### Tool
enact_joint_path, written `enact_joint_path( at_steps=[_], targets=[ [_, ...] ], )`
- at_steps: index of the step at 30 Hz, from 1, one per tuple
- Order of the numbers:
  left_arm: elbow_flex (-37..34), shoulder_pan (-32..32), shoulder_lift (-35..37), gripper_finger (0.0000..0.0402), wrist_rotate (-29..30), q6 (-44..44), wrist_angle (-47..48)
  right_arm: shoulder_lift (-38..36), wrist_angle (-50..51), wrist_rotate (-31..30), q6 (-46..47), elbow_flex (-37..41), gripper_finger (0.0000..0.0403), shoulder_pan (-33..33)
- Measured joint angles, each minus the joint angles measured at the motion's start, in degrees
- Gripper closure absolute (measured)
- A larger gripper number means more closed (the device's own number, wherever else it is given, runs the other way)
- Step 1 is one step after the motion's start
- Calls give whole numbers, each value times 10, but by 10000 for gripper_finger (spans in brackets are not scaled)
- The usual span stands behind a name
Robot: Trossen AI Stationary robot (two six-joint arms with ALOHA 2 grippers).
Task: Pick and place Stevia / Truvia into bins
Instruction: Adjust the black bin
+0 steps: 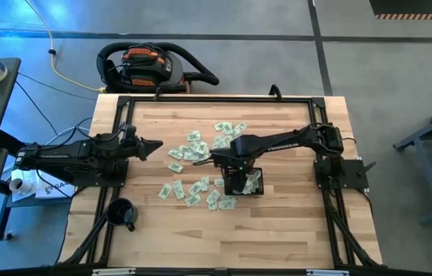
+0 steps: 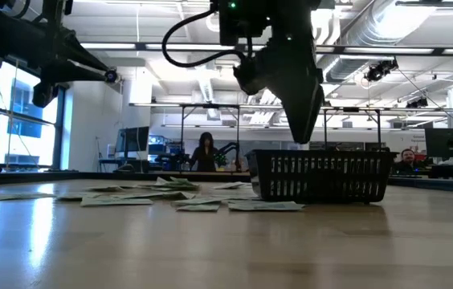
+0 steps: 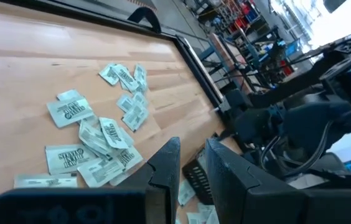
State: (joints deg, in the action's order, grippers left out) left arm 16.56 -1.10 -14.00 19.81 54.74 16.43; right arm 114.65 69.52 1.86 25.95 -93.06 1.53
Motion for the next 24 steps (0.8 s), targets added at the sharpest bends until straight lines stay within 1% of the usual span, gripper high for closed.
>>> enact_joint_path(
  at_steps=[2, 4, 7, 10, 13, 17, 21, 24],
  targets=[
    [0, 0, 0, 291, -5, 5, 0, 0, 9, -12, -27, 0, 179, 0],
    [0, 0, 0, 291, -13, 11, 0, 0, 14, -34, -57, 0, 172, -5],
    [0, 0, 0, 291, -16, 11, 0, 0, 16, -80, -111, 0, 170, -16],
    [0, 0, 0, 291, -17, 11, 0, 0, 9, -93, -198, 2, 172, -28],
    [0, 0, 0, 291, -17, 11, 0, -1, -10, -68, -260, 20, 173, -45],
    [0, 0, 0, 291, -17, 11, 0, -1, -27, -7, -289, 52, 173, -65],
    [0, 0, 0, 291, -17, 11, 0, -1, -46, 4, -311, 72, 171, -68],
    [0, 0, 0, 291, -17, 11, 0, -1, -59, 24, -322, 78, 170, -68]
  ],
)
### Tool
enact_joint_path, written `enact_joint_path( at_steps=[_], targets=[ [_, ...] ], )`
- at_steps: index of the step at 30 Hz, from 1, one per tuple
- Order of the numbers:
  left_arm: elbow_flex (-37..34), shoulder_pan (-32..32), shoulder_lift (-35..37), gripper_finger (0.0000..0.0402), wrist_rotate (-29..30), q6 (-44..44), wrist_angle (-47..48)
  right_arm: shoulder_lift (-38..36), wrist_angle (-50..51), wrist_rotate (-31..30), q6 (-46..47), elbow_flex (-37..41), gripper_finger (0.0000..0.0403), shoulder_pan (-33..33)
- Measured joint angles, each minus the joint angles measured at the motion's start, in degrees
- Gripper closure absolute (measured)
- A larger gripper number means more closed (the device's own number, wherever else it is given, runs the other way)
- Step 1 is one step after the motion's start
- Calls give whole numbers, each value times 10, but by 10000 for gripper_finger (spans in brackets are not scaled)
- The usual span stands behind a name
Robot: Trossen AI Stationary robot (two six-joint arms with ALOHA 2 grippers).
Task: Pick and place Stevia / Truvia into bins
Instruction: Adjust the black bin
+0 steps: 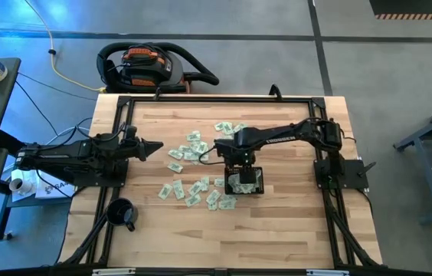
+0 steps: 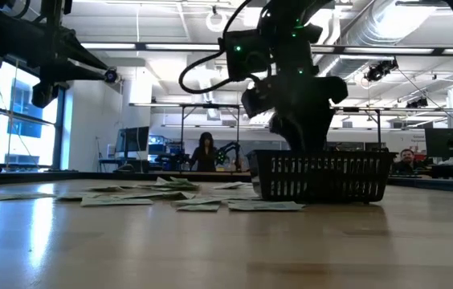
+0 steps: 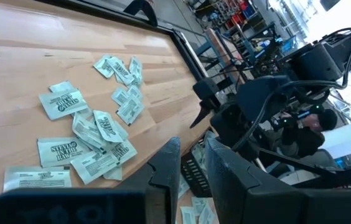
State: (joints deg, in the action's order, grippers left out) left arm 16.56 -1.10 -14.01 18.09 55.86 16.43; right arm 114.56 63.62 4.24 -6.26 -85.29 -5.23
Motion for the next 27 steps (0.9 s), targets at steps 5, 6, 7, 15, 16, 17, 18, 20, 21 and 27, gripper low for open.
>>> enact_joint_path(
  at_steps=[5, 6, 7, 15, 16, 17, 18, 20, 21, 27],
  targets=[
    [0, 0, 0, 291, 3, 0, 1, 0, -2, -3, -2, 0, 179, -5],
    [0, 0, 0, 291, 5, 0, 1, 0, 3, -2, 1, 0, 186, -9],
    [0, 0, 0, 291, 7, 0, 2, 0, 9, 1, 3, 0, 194, -13],
    [0, 0, 0, 291, 20, -5, 2, 0, 34, 1, -12, 0, 304, -59],
    [0, 0, 0, 291, 20, -5, 2, 0, 34, 0, -13, 0, 319, -64],
    [0, 0, 0, 291, 20, -5, 2, 0, 36, 1, -13, 0, 334, -71],
    [0, 0, 0, 291, 20, -6, 2, 0, 42, 1, -13, 0, 348, -76],
    [0, 0, 0, 291, 20, -6, 2, 0, 54, -10, -13, 0, 378, -87],
    [0, 0, 0, 291, 20, -6, 2, 0, 60, -17, -14, 0, 388, -92],
    [0, 0, 0, 291, 22, -7, 2, 0, 89, -42, -15, 0, 373, -119]
  ],
)
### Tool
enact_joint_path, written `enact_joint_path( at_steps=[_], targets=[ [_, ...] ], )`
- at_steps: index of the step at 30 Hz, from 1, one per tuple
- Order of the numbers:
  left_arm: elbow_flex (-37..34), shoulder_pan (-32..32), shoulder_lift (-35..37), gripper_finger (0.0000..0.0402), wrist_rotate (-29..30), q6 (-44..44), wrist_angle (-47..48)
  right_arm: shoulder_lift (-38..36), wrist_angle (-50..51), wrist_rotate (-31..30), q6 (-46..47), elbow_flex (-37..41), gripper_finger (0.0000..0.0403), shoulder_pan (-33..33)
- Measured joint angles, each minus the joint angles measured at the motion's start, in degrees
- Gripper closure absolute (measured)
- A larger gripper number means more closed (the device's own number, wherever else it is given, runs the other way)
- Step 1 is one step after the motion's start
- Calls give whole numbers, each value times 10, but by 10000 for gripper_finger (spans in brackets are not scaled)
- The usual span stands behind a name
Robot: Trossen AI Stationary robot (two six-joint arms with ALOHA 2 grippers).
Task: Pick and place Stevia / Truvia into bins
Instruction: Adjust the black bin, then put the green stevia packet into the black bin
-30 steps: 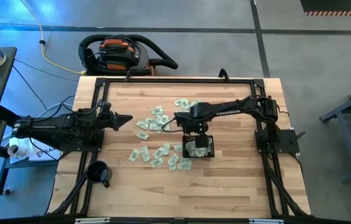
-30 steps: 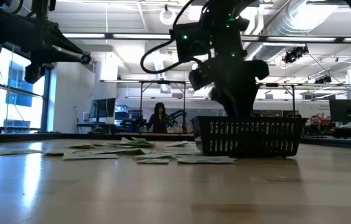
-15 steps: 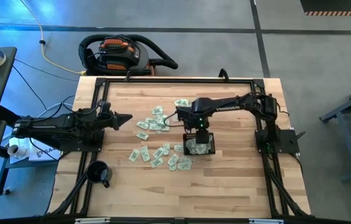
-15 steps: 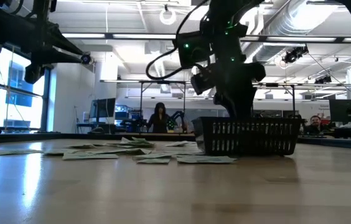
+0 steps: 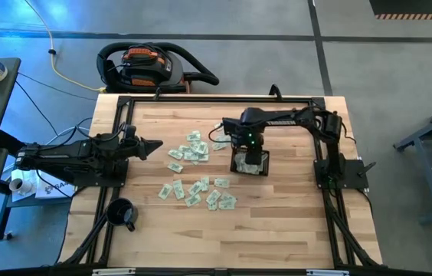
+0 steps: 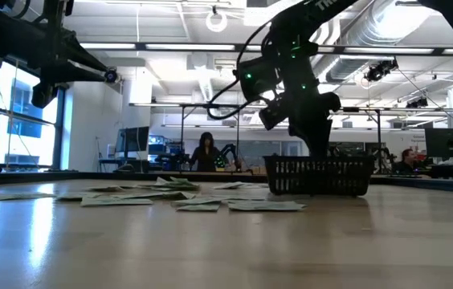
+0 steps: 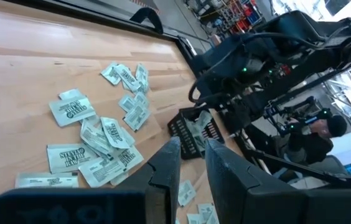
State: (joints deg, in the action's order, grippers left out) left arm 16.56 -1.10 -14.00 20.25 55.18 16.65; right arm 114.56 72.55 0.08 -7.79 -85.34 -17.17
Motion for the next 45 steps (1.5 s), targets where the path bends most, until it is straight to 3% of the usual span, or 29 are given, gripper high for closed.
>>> enact_joint_path(
  at_steps=[8, 18, 23, 31, 45],
  targets=[
    [0, 0, 0, 291, 5, 0, 0, 0, 5, -12, -2, 0, 349, -13],
    [0, 0, 0, 291, 15, 0, 0, -3, 13, -6, 14, -1, 191, 16],
    [0, 0, 0, 291, 19, 0, 0, -34, -5, 0, 13, -2, 142, 41],
    [0, 0, 0, 291, 45, 0, -2, -81, -32, -26, 62, -2, 130, 51],
    [0, 0, 0, 291, 48, 8, -9, -85, -93, -68, 144, -2, 130, 58]
  ],
)
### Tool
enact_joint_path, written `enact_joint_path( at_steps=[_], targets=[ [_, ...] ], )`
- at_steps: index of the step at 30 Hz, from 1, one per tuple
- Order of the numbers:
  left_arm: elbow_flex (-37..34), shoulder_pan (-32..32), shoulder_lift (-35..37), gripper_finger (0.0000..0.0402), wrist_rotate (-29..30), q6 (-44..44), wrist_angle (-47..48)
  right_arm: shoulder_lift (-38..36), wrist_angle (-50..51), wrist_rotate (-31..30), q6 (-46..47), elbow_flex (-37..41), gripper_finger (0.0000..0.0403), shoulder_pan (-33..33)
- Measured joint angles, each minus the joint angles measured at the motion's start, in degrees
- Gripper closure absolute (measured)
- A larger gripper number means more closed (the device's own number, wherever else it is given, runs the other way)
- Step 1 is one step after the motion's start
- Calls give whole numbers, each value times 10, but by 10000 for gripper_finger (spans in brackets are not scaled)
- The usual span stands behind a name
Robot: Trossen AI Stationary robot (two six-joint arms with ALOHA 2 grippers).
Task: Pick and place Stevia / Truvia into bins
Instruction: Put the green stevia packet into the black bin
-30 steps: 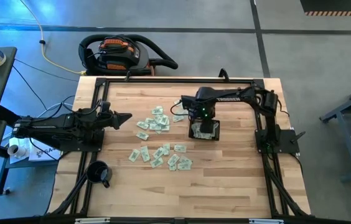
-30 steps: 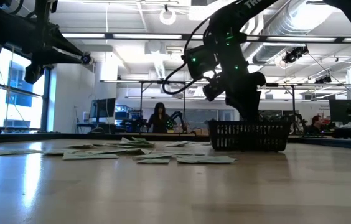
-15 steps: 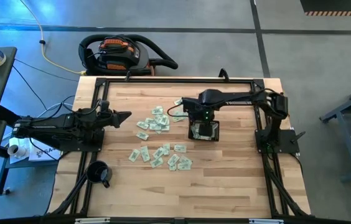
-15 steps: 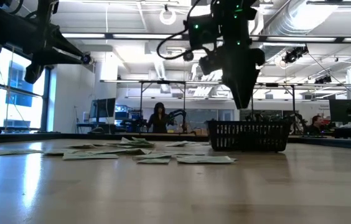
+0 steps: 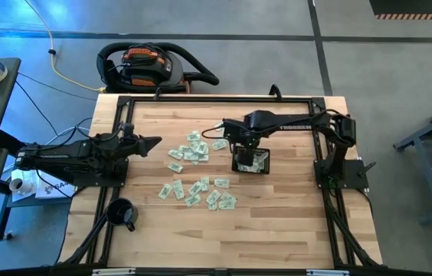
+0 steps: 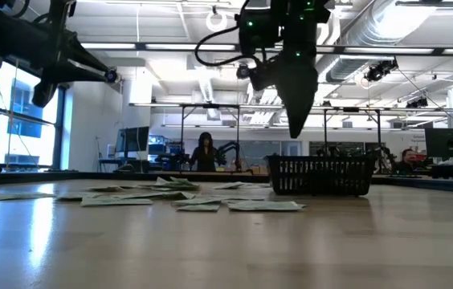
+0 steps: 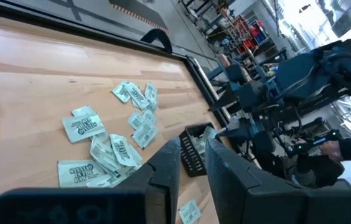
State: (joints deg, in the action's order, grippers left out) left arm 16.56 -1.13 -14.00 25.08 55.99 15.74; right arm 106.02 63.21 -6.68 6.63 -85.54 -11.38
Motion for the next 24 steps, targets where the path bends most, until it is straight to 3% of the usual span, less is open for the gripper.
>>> enact_joint_path(
  at_steps=[5, 10, 18, 24],
  targets=[
    [0, 0, 0, 291, 1, 0, -14, 0, -18, 49, 111, -12, 130, 0],
    [0, 0, 0, 291, 1, -1, -21, -1, -50, 117, 51, -37, 130, 49],
    [0, 0, 0, 291, 1, -2, -19, -1, -32, 33, -6, -41, 130, 160],
    [0, 0, 0, 291, -9, -10, -19, -1, -45, -2, 81, -41, 130, 193]
  ],
)
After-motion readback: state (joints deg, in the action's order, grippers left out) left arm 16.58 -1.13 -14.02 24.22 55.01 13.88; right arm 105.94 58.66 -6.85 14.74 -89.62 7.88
